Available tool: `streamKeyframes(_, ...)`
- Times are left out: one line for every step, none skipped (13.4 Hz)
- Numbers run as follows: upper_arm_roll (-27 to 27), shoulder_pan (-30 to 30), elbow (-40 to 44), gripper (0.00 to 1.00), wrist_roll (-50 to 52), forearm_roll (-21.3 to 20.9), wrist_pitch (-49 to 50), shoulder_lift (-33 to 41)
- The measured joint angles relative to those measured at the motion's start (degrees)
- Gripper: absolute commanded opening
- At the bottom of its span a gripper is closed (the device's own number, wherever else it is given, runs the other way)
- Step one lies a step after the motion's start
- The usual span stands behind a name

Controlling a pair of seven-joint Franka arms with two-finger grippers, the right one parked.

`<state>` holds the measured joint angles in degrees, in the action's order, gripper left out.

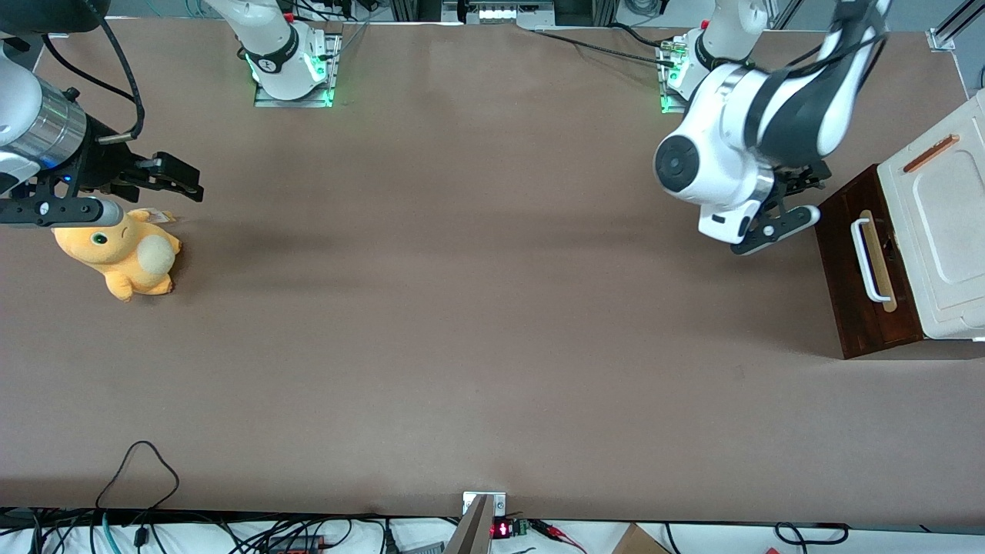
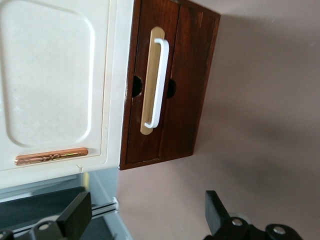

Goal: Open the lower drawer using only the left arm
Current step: 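Move the open left gripper down to the white drawer handle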

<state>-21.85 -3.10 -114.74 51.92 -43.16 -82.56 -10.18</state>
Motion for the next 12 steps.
streamKeyframes(0.0, 0.0, -0.5, 1.0, 0.3, -0.3, 0.0, -0.3)
streamKeyframes(0.0, 0.0, -0.6, 1.0, 0.1, -0.3, 0.0, -0.3)
streamKeyframes(0.0, 0.0, -0.5, 1.0, -0.8, -0.3, 0.0, -0.2)
streamKeyframes(0.0, 0.0, -0.5, 1.0, -1.9, -0.3, -0.1, -0.1)
streamKeyframes(0.0, 0.1, -0.6, 1.0, -2.6, -0.3, -0.1, -0.2)
streamKeyframes(0.0, 0.1, -0.9, 1.0, -3.1, -0.5, 0.0, -0.4)
streamKeyframes(0.1, 0.1, -1.7, 1.0, -3.6, -1.8, 0.1, -1.0)
streamKeyframes(0.1, 0.1, -2.9, 1.0, -3.8, -4.9, 0.3, -2.1)
streamKeyframes(0.1, 0.1, -4.3, 1.0, -3.8, -8.3, 0.3, -3.6)
streamKeyframes(0.2, 0.1, -5.2, 1.0, -3.8, -11.2, 0.4, -5.4)
streamKeyframes(0.3, 0.1, -5.7, 1.0, -3.8, -14.4, 0.7, -7.5)
streamKeyframes(0.5, 0.1, -6.2, 0.99, -3.7, -17.8, 1.6, -9.7)
